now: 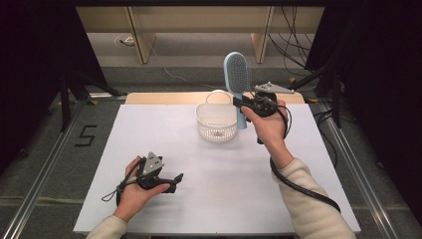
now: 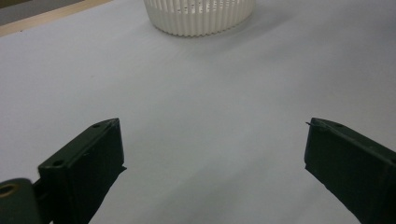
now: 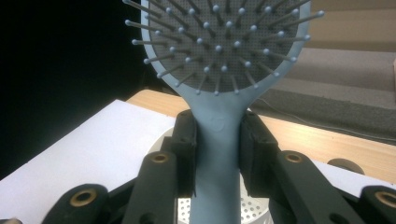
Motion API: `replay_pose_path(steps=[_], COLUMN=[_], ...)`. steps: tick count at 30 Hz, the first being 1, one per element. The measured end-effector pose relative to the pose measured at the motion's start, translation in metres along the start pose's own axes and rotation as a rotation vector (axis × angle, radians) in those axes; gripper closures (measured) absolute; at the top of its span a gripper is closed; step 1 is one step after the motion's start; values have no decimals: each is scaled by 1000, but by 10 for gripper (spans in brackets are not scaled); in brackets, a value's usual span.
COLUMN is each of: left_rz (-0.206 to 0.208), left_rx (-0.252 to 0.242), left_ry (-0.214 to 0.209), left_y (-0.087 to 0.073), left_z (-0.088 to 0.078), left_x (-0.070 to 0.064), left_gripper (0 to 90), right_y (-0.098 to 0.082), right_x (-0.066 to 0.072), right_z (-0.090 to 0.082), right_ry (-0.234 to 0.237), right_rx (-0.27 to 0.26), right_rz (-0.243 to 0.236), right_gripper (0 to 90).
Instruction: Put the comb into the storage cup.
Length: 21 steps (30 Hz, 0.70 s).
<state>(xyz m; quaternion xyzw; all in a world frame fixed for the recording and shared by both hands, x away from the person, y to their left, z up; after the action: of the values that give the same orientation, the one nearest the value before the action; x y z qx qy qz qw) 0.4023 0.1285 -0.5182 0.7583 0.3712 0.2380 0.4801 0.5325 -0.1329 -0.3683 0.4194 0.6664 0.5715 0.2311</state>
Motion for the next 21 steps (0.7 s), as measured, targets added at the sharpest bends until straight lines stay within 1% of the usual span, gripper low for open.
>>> replay_pose_path(steps=[13,21], left_rz=[1,0], left_rx=[0,0], left_ry=[0,0], left_y=[0,0], left_z=[0,0], left_x=[0,0], left_gripper=[42,42], right_y=[4,3], right_x=[0,-1], right_z=[3,5], right_ry=[-4,-6], right_rx=[-7,-6], right_rz=[-3,0], right_gripper=[709,709])
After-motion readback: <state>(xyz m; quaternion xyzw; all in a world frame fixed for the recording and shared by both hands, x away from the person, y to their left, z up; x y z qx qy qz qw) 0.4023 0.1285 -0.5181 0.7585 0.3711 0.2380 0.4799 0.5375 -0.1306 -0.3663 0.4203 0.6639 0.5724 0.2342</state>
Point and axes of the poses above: each handheld gripper's, and its own axes: z roughly forward along the jaws, y roughly out of its top, x roughly to its left, the point moved 7 cm from there along z, roughly forward along the jaws, and after that the axes turned 7 degrees about -x, right-handed, at the moved point
